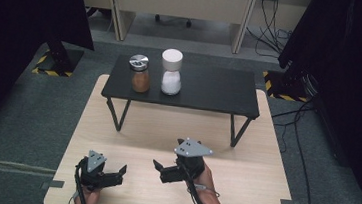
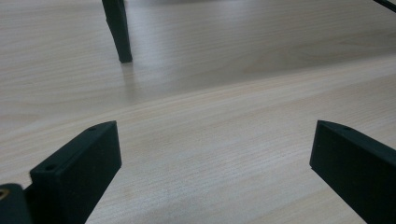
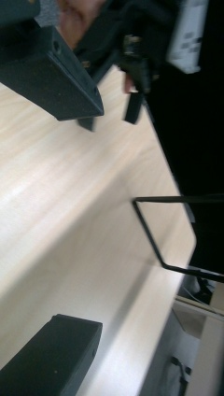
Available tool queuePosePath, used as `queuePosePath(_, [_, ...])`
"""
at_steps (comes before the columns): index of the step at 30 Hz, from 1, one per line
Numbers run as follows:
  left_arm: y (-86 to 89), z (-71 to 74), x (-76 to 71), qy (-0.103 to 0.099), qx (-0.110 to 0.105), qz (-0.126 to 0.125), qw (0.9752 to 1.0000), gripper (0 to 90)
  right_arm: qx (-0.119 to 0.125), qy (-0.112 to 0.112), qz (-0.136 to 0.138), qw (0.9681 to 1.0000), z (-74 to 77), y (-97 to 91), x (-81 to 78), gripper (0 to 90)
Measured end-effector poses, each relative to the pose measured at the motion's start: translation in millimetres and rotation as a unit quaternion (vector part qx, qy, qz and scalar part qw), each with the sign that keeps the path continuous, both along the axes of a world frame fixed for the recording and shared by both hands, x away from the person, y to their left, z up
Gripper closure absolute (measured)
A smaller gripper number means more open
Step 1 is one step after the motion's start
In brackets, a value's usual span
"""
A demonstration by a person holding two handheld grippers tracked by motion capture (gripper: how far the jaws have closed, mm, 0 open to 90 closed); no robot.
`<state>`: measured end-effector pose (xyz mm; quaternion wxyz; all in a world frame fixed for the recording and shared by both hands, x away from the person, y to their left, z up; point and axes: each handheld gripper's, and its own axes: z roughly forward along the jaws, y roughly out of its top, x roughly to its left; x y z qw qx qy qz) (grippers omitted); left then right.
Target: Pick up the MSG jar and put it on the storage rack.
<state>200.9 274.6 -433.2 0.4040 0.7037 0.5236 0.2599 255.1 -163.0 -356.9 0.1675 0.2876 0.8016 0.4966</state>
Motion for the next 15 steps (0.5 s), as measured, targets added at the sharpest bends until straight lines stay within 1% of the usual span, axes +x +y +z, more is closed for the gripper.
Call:
queuePosePath(5, [-0.4, -0.3, 0.1, 0.000, 0.001, 0.000, 1.0000, 1.3, -0.007, 0.013, 0.001, 0.9999, -27.6, -2.6, -1.6, 0.9])
queuePosePath(6, [-0.4, -0.3, 0.1, 0.000, 0.001, 0.000, 1.0000, 1.3, -0.007, 0.013, 0.001, 0.9999, -27.6, -2.6, -1.6, 0.9])
queuePosePath(7, [-0.2, -0.4, 0.3, 0.000, 0.000, 0.001, 1.0000, 1.3, -0.005, 0.017, -0.001, 0.9998, -38.9, -4.0, -3.2, 1.1])
queuePosePath(9, [0.0, -0.5, 0.5, 0.000, 0.000, 0.001, 1.0000, 1.3, -0.007, 0.026, -0.003, 0.9996, -48.5, -4.4, -4.5, 1.2])
queuePosePath(11, [-0.1, -0.5, 0.4, 0.000, 0.000, 0.001, 1.0000, 1.3, -0.010, 0.031, -0.001, 0.9995, -55.8, -4.7, -5.0, 1.4])
queuePosePath(14, [-0.4, -0.6, 0.4, 0.000, 0.001, 0.001, 1.0000, 1.3, -0.008, 0.038, -0.003, 0.9992, -68.9, -6.6, -7.3, 1.5])
queuePosePath(15, [-0.4, -0.6, 0.4, 0.000, 0.001, 0.001, 1.0000, 1.4, -0.008, 0.038, -0.003, 0.9992, -68.9, -6.6, -7.3, 1.5])
